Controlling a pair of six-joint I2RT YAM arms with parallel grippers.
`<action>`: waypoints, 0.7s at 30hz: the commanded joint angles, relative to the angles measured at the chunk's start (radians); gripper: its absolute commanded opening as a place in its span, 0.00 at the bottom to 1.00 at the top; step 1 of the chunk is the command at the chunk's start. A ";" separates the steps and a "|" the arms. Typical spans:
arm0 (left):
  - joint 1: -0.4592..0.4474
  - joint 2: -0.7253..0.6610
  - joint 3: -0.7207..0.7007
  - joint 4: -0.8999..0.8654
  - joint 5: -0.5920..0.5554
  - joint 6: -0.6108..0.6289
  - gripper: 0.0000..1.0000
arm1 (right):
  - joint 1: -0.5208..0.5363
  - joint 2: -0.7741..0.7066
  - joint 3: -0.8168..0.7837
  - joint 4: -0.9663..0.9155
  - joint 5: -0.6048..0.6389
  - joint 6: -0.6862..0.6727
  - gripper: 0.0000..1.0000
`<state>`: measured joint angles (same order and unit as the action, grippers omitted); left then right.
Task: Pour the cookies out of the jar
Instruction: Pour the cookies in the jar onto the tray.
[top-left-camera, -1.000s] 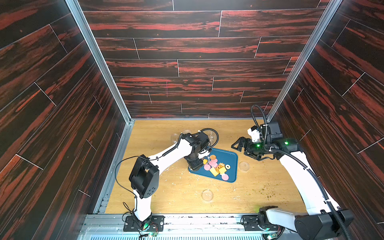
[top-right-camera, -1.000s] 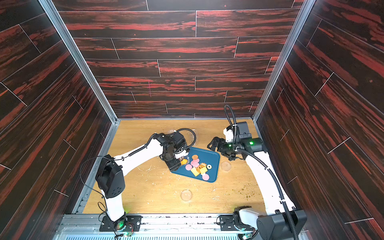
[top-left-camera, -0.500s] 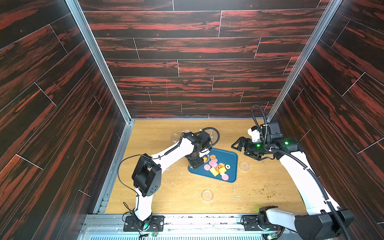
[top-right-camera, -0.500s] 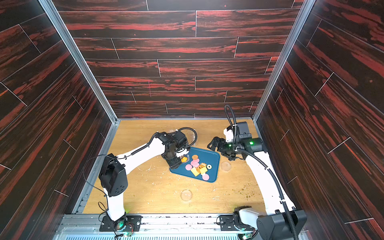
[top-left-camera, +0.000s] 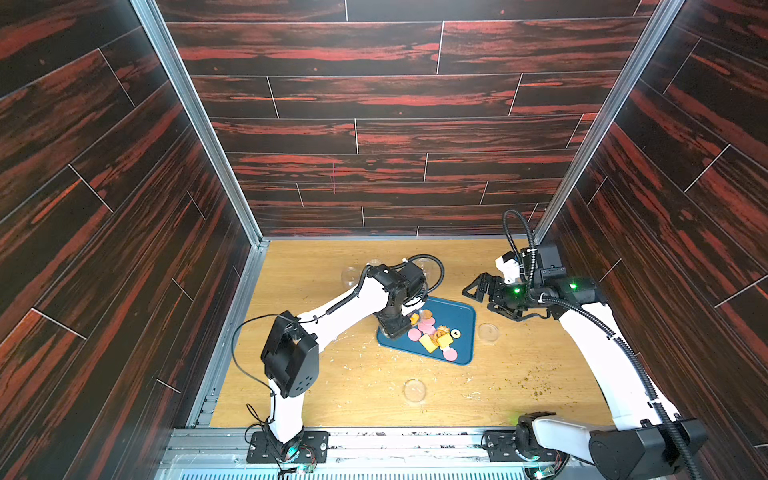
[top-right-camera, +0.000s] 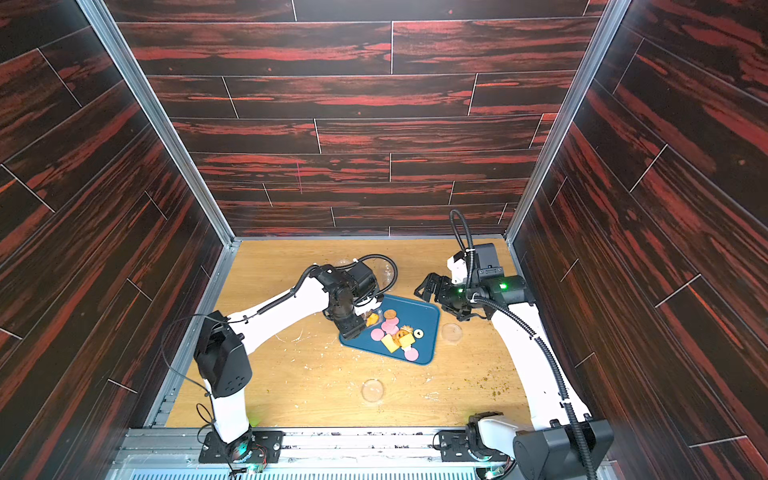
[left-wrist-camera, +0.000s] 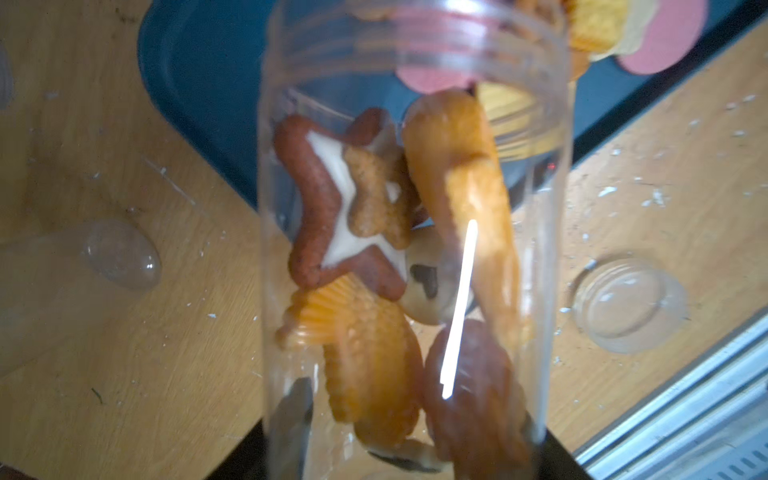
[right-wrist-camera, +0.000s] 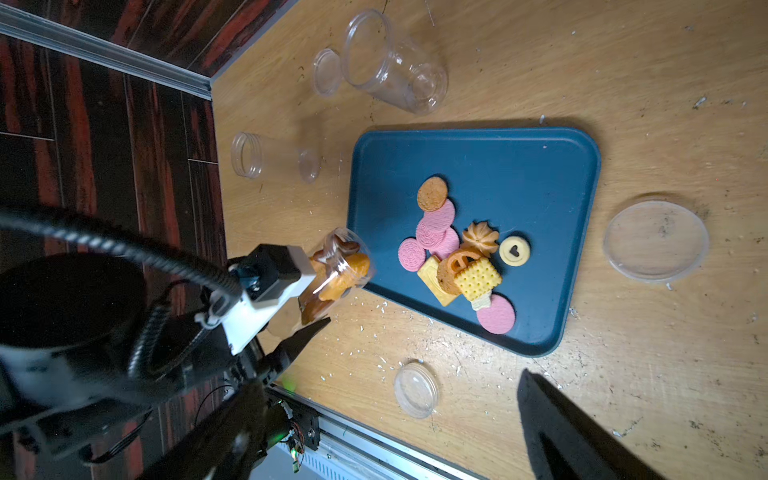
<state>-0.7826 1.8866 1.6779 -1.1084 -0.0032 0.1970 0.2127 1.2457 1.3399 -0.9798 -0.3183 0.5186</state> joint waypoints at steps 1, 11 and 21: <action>-0.007 -0.078 -0.082 0.132 0.049 -0.041 0.37 | -0.003 -0.001 0.004 -0.015 0.005 -0.008 0.98; -0.015 -0.075 -0.160 0.043 -0.047 -0.015 0.37 | -0.004 -0.014 0.000 -0.025 0.019 -0.019 0.98; -0.018 -0.120 -0.198 0.104 -0.018 -0.049 0.37 | -0.004 -0.020 -0.017 -0.010 0.007 -0.010 0.98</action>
<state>-0.7956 1.8484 1.5402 -1.0668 -0.0166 0.1635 0.2119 1.2438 1.3365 -0.9794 -0.3073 0.5148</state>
